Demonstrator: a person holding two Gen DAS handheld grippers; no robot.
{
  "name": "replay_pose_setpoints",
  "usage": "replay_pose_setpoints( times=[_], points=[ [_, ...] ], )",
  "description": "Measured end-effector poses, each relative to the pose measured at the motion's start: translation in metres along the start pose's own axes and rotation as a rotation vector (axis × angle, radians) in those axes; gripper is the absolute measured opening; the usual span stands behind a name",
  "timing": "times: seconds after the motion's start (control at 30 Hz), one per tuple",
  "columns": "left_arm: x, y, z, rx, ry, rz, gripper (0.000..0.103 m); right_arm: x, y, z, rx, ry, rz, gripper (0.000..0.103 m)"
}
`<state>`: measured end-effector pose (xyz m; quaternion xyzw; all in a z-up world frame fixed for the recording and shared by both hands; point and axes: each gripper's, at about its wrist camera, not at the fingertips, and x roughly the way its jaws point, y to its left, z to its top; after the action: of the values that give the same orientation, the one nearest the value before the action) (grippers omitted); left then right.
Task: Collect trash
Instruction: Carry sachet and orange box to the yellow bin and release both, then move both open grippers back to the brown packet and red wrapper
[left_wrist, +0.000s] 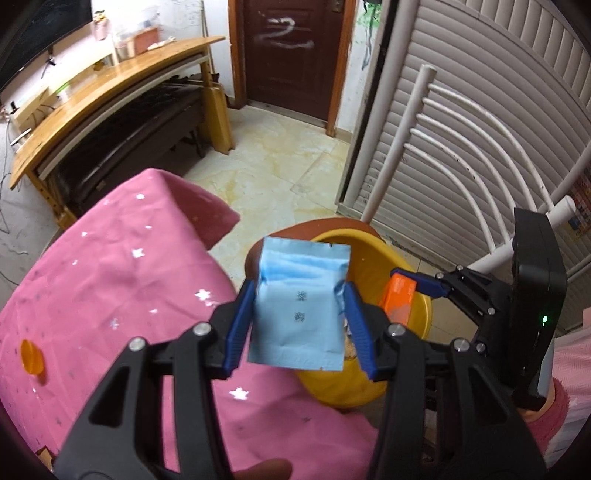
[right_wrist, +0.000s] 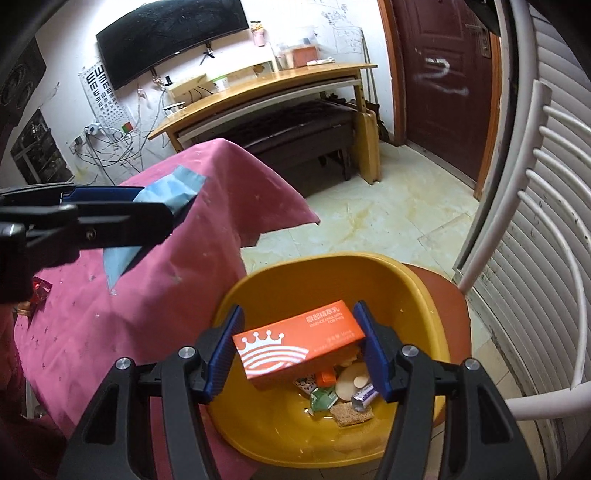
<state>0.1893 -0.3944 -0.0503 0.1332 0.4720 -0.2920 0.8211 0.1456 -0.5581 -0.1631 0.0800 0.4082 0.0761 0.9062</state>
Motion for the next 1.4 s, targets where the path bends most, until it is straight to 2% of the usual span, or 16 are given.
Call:
replay_pose_setpoints(
  times=[0.23, 0.4, 0.63, 1.03, 1.2, 1.4],
  points=[
    [0.007, -0.015, 0.002, 0.037, 0.012, 0.007, 0.048, -0.002, -0.014, -0.003, 0.033, 0.002, -0.022, 0.063],
    [0.007, -0.021, 0.002, 0.037, 0.015, -0.004, 0.069, -0.005, -0.022, -0.004, 0.052, -0.006, -0.031, 0.064],
    [-0.01, -0.016, -0.004, 0.031, -0.014, 0.011, 0.071, -0.009, -0.018, -0.002, 0.046, -0.023, -0.022, 0.065],
    [-0.078, 0.034, -0.029, -0.056, -0.128, 0.045, 0.074, -0.017, 0.045, 0.012, -0.085, -0.059, 0.022, 0.068],
    [-0.116, 0.072, -0.053, -0.106, -0.181, 0.104, 0.079, -0.021, 0.082, 0.02, -0.146, -0.081, 0.076, 0.071],
    [-0.154, 0.115, -0.077, -0.169, -0.219, 0.189, 0.079, -0.015, 0.136, 0.026, -0.232, -0.071, 0.16, 0.071]
  ],
)
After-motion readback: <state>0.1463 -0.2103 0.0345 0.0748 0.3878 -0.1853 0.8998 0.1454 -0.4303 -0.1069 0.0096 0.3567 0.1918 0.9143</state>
